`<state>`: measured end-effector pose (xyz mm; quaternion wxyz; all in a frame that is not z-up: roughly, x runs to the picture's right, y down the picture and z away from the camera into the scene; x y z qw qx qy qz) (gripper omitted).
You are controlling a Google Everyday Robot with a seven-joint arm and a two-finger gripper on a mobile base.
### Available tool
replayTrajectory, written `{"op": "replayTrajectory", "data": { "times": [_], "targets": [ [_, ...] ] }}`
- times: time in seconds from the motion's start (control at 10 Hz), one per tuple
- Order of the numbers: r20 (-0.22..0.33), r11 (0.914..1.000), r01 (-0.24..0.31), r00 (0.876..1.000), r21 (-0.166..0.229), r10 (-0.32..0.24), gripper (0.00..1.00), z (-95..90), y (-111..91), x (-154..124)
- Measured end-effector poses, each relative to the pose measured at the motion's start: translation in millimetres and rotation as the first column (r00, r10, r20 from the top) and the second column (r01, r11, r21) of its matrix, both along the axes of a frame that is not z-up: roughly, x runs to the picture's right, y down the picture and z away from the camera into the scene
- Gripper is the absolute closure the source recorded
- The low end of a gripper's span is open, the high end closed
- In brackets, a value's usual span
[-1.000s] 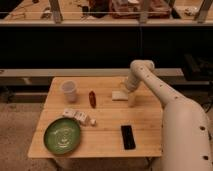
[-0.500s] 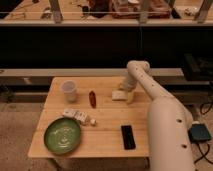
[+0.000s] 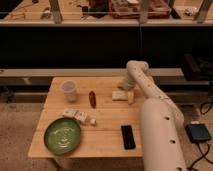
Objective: Wipe the white sponge on the table
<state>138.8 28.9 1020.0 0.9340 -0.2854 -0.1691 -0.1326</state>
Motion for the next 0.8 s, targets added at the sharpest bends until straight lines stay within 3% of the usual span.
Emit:
{"op": "replayTrajectory", "data": {
  "times": [0.8],
  "targets": [
    [-0.002,1.0000,-0.001,1.000,-0.002,0.001,0.20,-13.0,-8,6]
  ]
}}
